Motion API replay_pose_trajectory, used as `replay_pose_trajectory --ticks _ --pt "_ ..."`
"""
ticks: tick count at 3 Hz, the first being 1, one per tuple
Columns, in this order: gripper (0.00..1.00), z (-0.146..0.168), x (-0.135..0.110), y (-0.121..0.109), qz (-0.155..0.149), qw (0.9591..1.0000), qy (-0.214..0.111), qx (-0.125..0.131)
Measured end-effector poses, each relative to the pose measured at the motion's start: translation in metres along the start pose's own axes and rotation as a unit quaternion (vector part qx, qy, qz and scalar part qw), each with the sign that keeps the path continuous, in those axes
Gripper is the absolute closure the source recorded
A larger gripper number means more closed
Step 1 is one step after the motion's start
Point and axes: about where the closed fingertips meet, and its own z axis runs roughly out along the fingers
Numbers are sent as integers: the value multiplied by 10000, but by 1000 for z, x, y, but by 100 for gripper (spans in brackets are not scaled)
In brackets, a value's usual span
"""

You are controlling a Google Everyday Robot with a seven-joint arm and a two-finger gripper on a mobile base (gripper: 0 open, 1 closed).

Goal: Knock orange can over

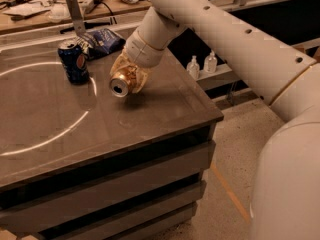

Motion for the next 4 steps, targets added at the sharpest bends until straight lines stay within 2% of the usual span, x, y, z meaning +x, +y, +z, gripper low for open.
replay_pose_trajectory --ticks 2,3,4 --pt "0 1 -4 1 -118 9993 22 -345" --pt "0 0 -3 0 -85 9995 -16 -289" --pt "0 -10 -2 -15 33 9996 -79 255"
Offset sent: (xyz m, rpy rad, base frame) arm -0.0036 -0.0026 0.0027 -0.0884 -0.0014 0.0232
